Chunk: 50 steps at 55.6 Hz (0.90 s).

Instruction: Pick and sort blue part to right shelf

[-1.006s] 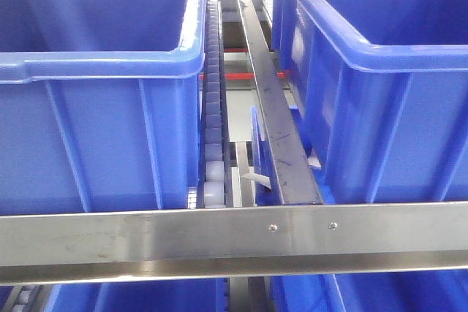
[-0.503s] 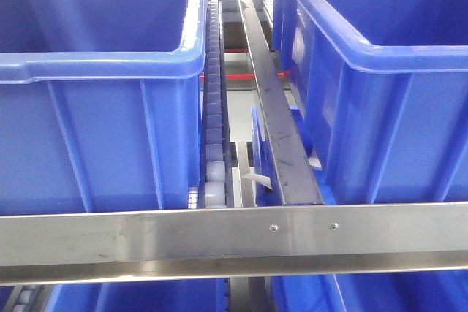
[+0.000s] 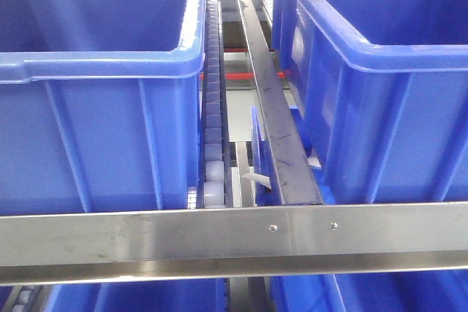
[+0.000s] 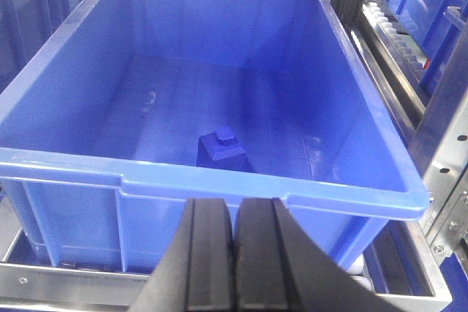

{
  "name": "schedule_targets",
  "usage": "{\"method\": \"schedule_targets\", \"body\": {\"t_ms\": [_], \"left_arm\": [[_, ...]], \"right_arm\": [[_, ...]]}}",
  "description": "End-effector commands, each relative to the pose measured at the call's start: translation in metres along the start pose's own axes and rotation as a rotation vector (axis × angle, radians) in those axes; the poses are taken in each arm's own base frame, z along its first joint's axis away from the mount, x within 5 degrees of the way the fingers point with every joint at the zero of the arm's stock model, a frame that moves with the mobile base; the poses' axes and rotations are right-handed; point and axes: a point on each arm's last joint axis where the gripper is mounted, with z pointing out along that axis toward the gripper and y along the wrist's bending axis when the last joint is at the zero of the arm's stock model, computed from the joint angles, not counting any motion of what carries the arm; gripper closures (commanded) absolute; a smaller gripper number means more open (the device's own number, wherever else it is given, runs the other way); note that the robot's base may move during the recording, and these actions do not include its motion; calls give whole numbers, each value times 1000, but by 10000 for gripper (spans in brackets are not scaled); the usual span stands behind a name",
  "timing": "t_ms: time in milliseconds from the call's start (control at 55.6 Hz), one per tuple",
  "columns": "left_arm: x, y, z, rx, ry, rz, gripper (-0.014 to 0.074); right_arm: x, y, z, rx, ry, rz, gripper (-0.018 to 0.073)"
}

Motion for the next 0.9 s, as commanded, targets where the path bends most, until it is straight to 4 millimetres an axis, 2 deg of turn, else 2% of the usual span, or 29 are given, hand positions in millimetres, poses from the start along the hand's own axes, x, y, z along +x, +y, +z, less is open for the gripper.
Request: {"method": "schedule_targets", "body": {"t_ms": [0,683,791,881], "left_arm": [[0,-1,-2,9,-91,-17,471],[0,-1,-2,9,-91,-17,471],[0,-1,-2,9,-91,-17,471],[0,-1,-2,9,-91,-17,471]], "right_arm": [[-15,-1,-6,10,-121,-5,505],[-14,0,-4,-3,-130,20,505],[-5,3,7,-33,-202,105,505],[14,5,22,-37,-244,149,505]]}}
